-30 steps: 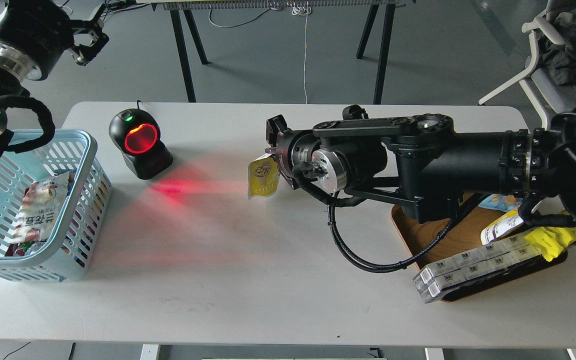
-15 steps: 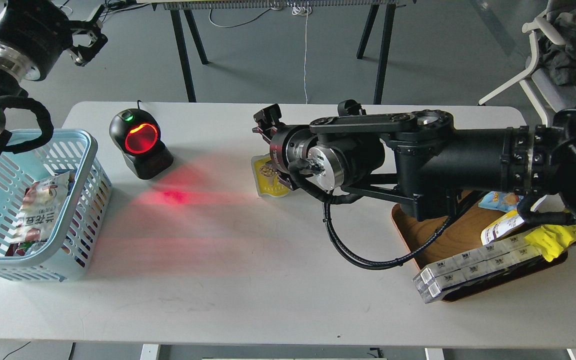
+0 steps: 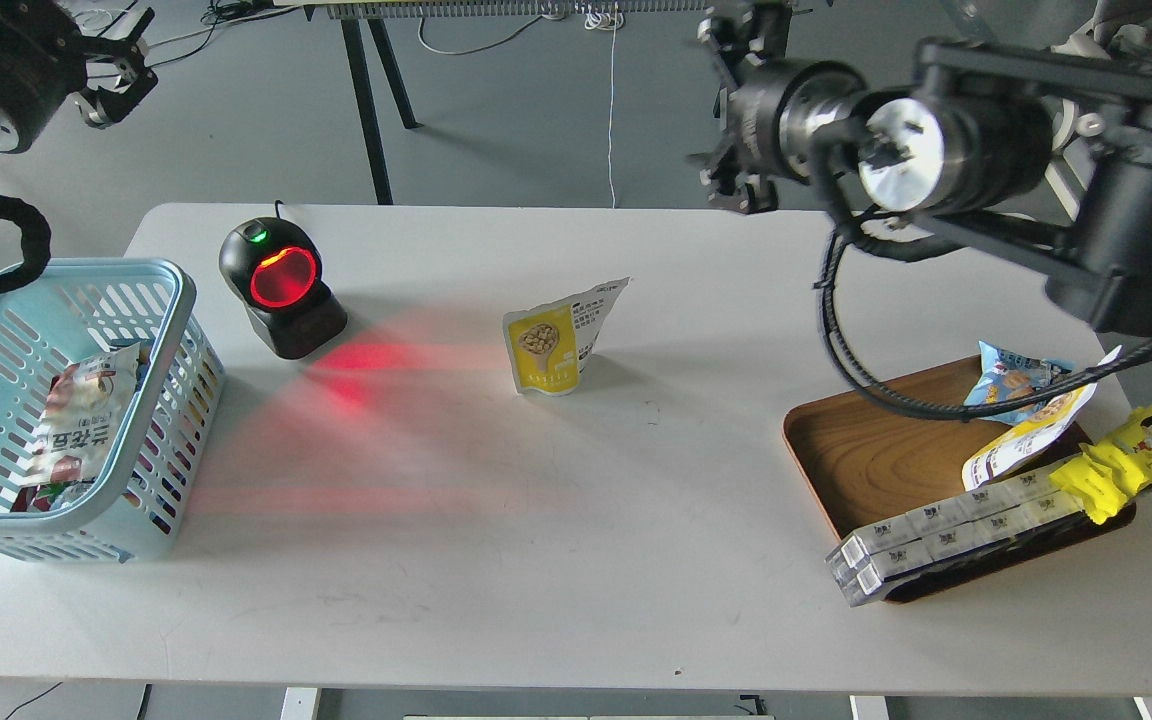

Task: Scan snack and place in basket
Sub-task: 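Open the right gripper and withdraw it back above the tray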

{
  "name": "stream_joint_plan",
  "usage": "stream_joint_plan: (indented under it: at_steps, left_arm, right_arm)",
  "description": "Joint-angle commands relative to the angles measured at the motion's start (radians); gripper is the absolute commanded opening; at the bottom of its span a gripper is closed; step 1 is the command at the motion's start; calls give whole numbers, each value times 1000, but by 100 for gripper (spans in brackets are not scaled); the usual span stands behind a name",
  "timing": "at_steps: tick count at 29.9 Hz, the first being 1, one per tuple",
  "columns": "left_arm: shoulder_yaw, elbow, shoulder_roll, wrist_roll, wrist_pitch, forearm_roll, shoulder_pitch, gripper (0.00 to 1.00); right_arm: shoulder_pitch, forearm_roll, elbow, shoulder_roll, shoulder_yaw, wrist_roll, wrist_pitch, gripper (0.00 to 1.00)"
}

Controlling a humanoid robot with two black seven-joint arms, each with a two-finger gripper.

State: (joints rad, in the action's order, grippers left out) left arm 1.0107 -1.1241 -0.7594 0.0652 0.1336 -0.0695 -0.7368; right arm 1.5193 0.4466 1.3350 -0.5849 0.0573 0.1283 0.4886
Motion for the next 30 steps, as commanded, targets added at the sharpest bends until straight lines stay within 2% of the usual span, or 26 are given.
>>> stream_joint_plan:
  at_steps: [1,5,8,13,18,20,25,30]
  left_arm:
    - [-9,-19,-58,22,-5,-18,-50,100]
    - [-73,-31,-95,24,21,-151,-183,100]
    - [-112,-81,-158,25,121,-202,-248,100]
    - [-121,-154,-205,27,222,-341,-296,100]
    - [-147,-255,-192,28,279,-672,-277,100]
    - [-208,-313,-192,13,296,-813,-276,100]
    - [-319,-384,-153,10,294,-1102,-274,100]
    - [-451,-411,-74,10,274,-1419,-271,100]
  right_arm:
    - [-65,1,-51,-111,120,-25,-60,97]
    - [-189,3,-189,-151,283,-32,-215,97]
    - [-316,3,-305,-142,447,-33,-353,97]
    - [-508,3,-424,-90,660,-55,-539,97]
    - [-610,3,-484,-50,699,-78,-737,98]
    - [-633,1,-490,-49,694,-91,-789,98]
    - [-679,0,-493,-49,691,-96,-893,99]
    - [-703,-38,-520,-43,679,-98,-903,99]
